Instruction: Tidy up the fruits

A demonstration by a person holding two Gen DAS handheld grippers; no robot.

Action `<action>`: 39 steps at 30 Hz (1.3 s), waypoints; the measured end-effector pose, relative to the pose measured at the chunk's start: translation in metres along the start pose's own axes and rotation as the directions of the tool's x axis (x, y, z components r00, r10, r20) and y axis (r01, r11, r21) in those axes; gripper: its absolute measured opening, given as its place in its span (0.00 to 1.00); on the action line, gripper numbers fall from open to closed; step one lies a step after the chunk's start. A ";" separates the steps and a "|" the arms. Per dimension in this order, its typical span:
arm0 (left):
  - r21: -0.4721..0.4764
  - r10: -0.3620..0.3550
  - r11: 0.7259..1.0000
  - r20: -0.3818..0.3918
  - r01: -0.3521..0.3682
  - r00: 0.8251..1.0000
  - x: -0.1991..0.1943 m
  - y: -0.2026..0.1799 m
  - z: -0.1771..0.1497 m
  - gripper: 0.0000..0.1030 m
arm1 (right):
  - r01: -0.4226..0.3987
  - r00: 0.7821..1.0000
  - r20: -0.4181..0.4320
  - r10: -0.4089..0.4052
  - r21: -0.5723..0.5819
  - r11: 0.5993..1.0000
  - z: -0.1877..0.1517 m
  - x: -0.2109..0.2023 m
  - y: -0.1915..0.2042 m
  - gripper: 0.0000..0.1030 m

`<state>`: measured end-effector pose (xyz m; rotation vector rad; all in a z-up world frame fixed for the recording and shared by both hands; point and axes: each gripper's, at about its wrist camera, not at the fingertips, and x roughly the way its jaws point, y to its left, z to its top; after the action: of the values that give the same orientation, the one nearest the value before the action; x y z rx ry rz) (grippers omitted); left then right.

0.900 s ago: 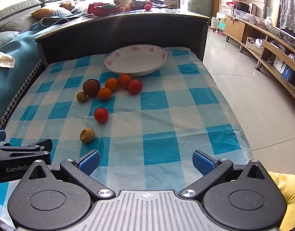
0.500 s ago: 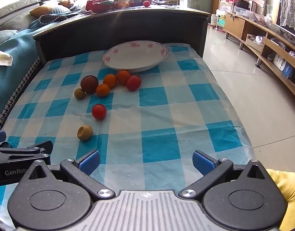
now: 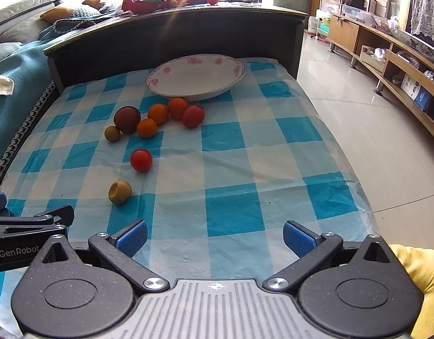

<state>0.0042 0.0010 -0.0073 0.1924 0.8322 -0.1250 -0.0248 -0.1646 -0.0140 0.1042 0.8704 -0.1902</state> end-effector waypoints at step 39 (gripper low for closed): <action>0.015 0.012 1.000 0.009 -0.012 1.000 -0.001 -0.004 -0.002 1.00 | 0.002 1.000 -0.003 -0.002 0.001 1.000 -0.001 0.002 0.001 0.93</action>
<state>0.0018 -0.0020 -0.0084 0.2108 0.8212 -0.1211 -0.0238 -0.1637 -0.0160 0.1047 0.8732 -0.1924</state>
